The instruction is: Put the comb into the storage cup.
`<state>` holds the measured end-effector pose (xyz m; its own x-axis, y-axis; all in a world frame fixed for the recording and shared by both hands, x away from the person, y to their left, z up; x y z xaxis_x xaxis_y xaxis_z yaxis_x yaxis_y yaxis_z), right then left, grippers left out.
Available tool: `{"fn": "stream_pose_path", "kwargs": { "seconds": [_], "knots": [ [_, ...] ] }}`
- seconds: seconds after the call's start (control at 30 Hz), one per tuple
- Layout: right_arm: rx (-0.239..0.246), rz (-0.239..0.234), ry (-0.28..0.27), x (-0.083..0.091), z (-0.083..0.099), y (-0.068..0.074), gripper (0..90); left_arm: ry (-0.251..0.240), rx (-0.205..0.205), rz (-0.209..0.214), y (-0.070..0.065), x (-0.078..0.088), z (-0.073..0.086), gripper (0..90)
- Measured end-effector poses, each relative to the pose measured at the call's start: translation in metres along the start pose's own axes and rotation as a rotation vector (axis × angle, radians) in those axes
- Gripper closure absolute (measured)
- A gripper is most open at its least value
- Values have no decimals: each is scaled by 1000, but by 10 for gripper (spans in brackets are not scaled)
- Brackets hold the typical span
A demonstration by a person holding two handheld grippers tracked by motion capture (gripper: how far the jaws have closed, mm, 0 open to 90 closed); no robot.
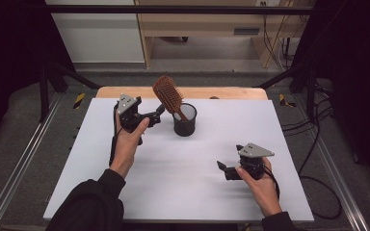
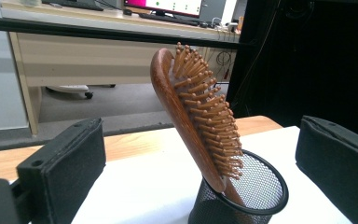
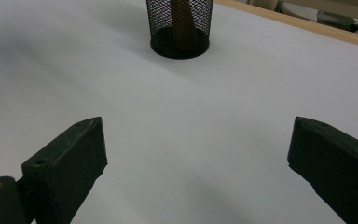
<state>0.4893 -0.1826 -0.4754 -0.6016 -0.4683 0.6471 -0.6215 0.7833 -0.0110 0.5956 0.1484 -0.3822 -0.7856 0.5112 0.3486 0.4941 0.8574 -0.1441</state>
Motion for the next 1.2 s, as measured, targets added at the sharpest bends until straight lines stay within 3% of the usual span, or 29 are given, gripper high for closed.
{"fn": "stream_pose_path", "kwargs": {
  "seconds": [0.4, 0.73, 1.2],
  "knots": [
    [1, 0, 1, 0, 0, 0, 47, 4, -15, -3, 3, 9, 9, 20],
    [-3, -2, 4, 0, 0, 0, 45, 2, -4, -11, 12, 19, 14, 21],
    [-5, 4, 7, 0, 1, -1, 46, -13, -13, -36, 29, 47, 16, 20]
  ]
}}
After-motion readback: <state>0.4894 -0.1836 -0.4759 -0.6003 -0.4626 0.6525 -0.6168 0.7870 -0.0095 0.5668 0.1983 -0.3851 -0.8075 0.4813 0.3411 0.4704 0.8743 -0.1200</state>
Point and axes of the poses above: each handheld gripper's, and its own axes: x roughly backward along the jaws, z roughly out of its underside, y roughly to its left, the point moved 4 cm from there along -x, roughly forward along the jaws, and after that the axes turned 12 degrees about y, right-handed, at the moved point
